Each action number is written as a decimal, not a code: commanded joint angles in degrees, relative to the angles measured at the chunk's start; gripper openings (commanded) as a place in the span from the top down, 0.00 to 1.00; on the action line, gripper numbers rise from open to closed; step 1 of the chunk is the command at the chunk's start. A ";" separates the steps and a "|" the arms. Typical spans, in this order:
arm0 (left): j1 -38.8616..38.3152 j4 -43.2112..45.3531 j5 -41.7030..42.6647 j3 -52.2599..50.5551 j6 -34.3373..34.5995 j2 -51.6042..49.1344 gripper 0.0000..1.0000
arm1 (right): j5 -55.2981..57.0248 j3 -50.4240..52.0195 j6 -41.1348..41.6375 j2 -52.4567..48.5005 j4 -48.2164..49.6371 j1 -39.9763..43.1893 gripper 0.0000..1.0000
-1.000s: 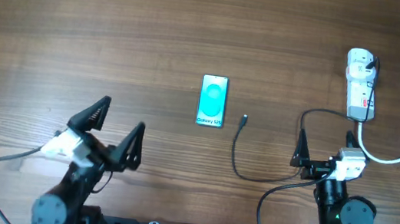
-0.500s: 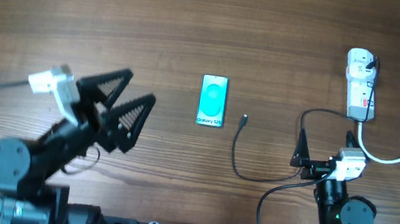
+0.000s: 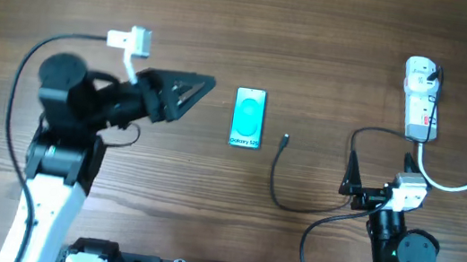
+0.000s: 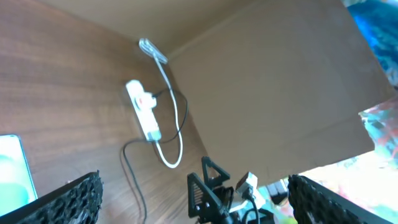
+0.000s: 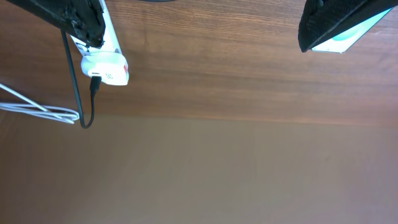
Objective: Plug charger to phone and switch on socket
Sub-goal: 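Move the left gripper forward over the Galaxy S25 phone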
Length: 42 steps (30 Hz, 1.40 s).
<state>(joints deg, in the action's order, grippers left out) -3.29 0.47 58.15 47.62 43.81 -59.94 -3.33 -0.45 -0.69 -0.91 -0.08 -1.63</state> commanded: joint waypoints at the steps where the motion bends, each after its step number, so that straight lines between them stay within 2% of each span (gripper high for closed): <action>1: -3.39 -1.20 -5.25 5.97 -5.68 -4.94 0.01 | 0.79 0.17 0.70 0.33 0.22 -0.17 0.00; 5: -4.37 -7.91 -25.38 8.48 -13.79 -7.23 0.01 | 0.79 0.17 0.72 0.33 0.22 -0.17 0.00; 7: -4.37 -11.74 -32.20 8.98 -17.35 -7.37 0.01 | 0.76 0.17 0.70 0.33 0.22 -0.17 0.00; 11: -4.37 -22.71 -35.08 13.88 -20.48 -8.83 0.00 | 0.79 0.17 0.72 0.33 0.22 -0.17 0.00; 15: -4.57 -44.39 -36.15 29.35 -24.30 -16.87 0.00 | 0.79 0.17 0.72 0.33 0.22 -0.17 0.00; 18: -6.40 -58.34 -41.86 41.55 -24.41 -24.02 0.00 | 0.79 0.15 0.70 0.33 0.22 -0.17 0.00; 22: -9.46 -57.48 -37.42 44.44 -23.69 -26.64 0.00 | 0.79 0.17 0.72 0.33 0.22 -0.17 0.00; 25: -11.89 -59.08 -37.38 44.41 -23.67 -26.82 0.00 | 0.79 0.17 0.72 0.33 0.22 -0.17 0.00; 28: -15.39 -59.95 -41.64 44.44 -17.11 -26.97 0.00 | 0.79 0.17 0.70 0.33 0.22 -0.17 0.00; 33: -22.88 -64.78 -53.51 47.60 -11.56 -28.68 0.01 | 0.79 0.17 0.70 0.33 0.22 -0.17 0.00; 39: -23.87 -77.68 -55.45 60.37 -11.37 -37.92 0.00 | 0.76 0.17 0.70 0.33 0.22 -0.17 0.00; 42: -23.89 -81.94 -57.02 62.99 -11.37 -43.45 0.00 | 0.79 0.17 0.72 0.33 0.22 -0.17 0.00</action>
<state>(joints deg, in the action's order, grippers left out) -27.27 -79.37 4.45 108.38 31.24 -98.32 -3.33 -0.45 -0.69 -0.91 -0.10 -1.63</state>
